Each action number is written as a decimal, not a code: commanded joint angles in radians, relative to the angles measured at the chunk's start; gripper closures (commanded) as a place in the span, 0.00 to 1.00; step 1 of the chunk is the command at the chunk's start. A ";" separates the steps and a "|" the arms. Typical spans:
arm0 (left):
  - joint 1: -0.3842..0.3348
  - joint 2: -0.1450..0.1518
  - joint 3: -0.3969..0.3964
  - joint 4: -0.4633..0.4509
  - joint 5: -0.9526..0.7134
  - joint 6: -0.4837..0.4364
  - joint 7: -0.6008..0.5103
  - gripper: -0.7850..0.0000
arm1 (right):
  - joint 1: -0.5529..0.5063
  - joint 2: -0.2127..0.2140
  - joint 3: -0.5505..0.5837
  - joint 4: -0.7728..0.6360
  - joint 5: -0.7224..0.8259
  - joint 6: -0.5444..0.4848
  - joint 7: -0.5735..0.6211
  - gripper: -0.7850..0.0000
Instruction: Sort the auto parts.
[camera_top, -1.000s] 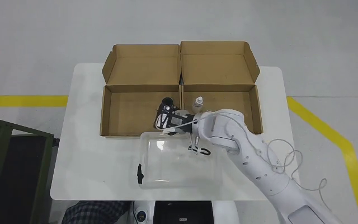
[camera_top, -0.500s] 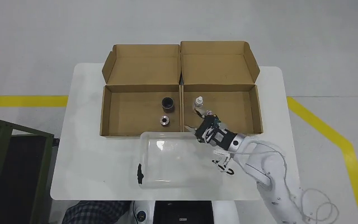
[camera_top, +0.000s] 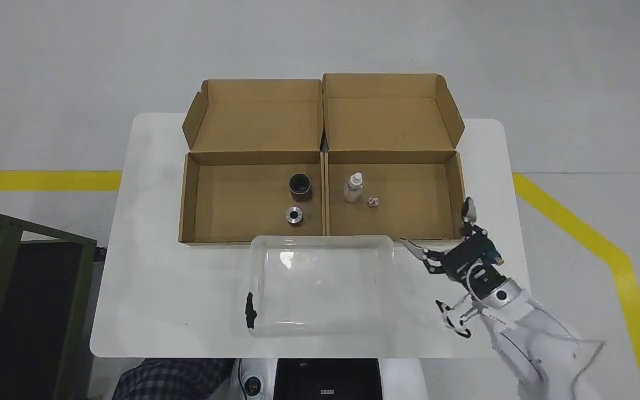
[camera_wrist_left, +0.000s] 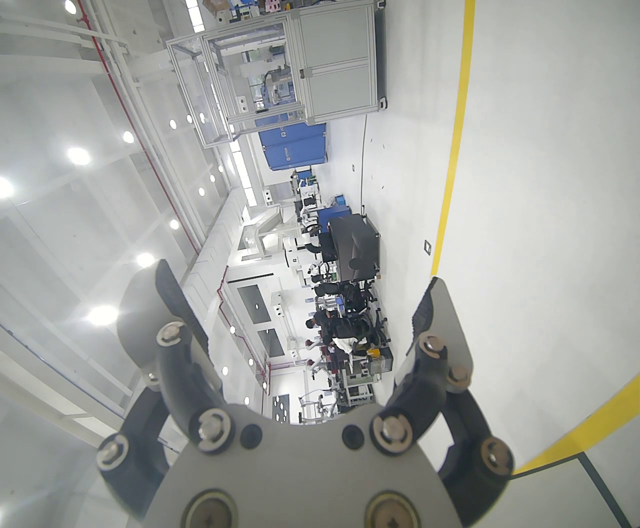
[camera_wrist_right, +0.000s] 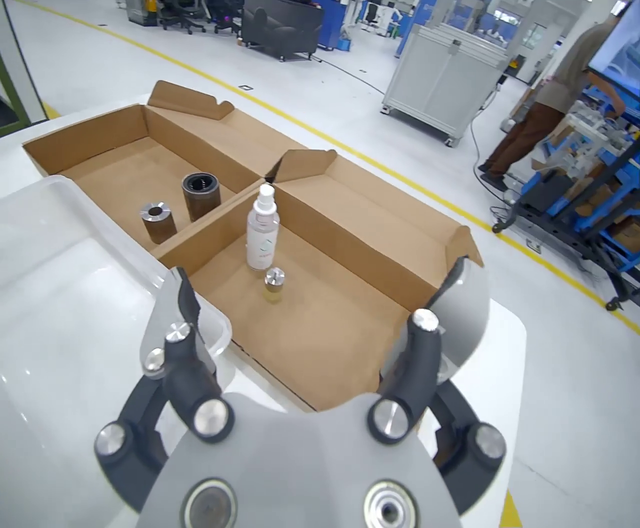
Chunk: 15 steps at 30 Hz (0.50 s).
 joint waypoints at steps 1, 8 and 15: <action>0.000 0.000 0.000 0.000 0.000 0.000 0.000 0.00 | -0.041 0.001 0.034 -0.004 0.007 0.013 -0.028 0.00; 0.000 0.000 0.000 0.000 0.000 0.000 0.000 0.00 | -0.146 0.001 0.109 -0.022 0.016 0.034 -0.115 0.00; 0.000 0.000 0.000 0.000 0.000 0.000 0.000 0.00 | -0.160 0.002 0.112 -0.027 0.010 0.019 -0.132 0.00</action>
